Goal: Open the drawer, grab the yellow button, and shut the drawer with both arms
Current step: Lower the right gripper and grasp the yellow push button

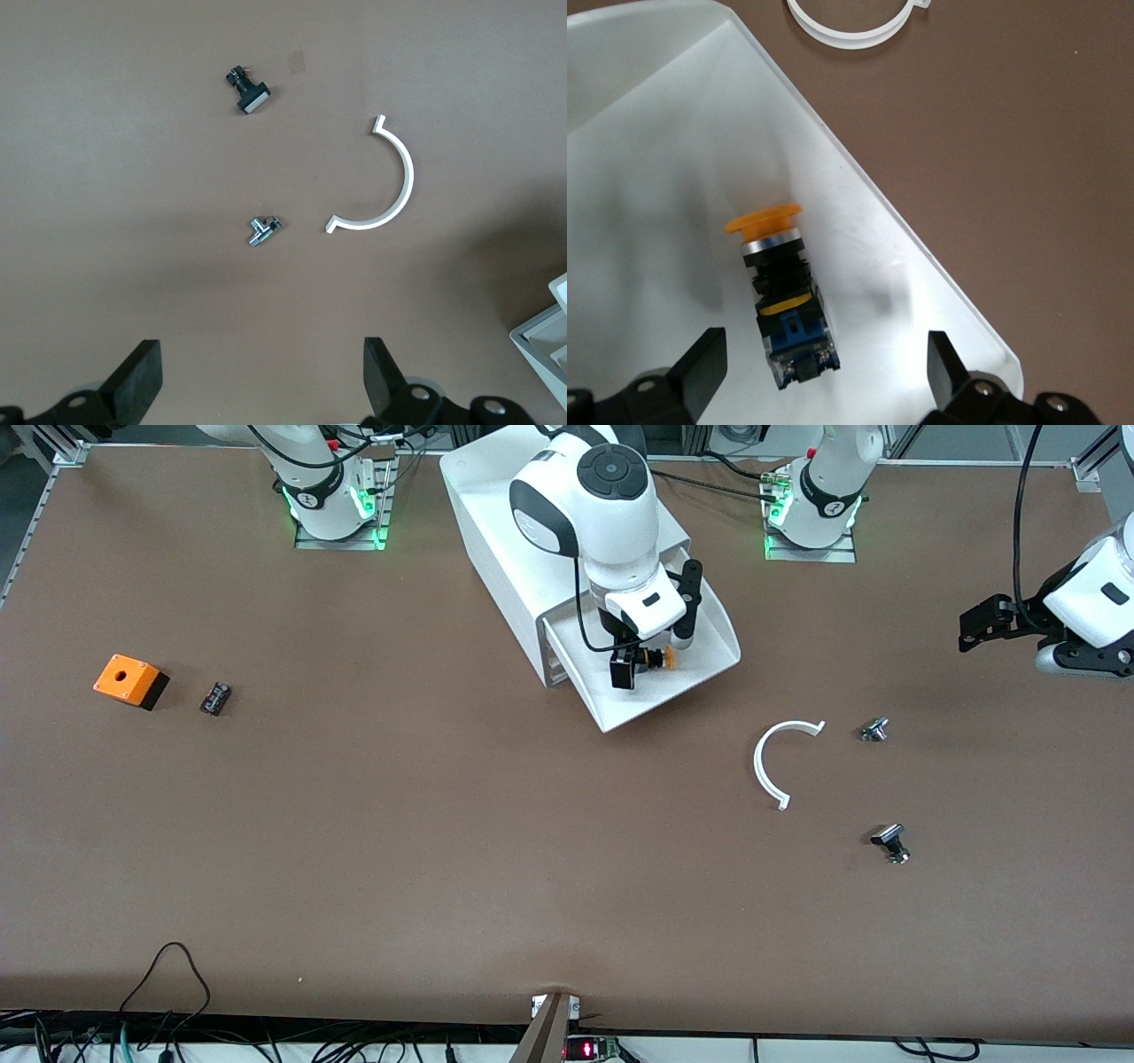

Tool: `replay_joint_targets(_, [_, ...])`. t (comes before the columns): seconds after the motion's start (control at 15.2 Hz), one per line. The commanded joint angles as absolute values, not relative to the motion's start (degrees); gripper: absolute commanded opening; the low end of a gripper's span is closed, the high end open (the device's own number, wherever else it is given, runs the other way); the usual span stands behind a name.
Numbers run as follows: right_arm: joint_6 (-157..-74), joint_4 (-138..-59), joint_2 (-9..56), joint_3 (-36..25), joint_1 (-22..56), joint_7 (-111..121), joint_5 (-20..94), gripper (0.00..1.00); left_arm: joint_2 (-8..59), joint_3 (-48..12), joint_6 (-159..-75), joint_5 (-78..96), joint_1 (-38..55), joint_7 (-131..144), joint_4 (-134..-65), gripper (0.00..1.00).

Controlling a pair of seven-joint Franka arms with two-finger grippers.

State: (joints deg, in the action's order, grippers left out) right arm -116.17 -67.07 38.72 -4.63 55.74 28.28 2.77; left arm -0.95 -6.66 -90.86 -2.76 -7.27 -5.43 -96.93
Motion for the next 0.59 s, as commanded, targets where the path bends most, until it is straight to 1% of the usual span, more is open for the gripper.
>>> replay_joint_targets(0.0, [-115.5,-67.8,38.4,-4.7,56.2,29.9,2.2,1.00,-0.3,-6.8,-89.6,-3.6,-7.4,-5.0,-95.4,1.00])
replay_joint_targets(0.53, [-115.6,-68.6,38.7,-4.5,56.7,31.7,1.6,0.99,-0.3,-6.3,-89.6,-2.3,-7.4,-5.1,-95.4,1.00])
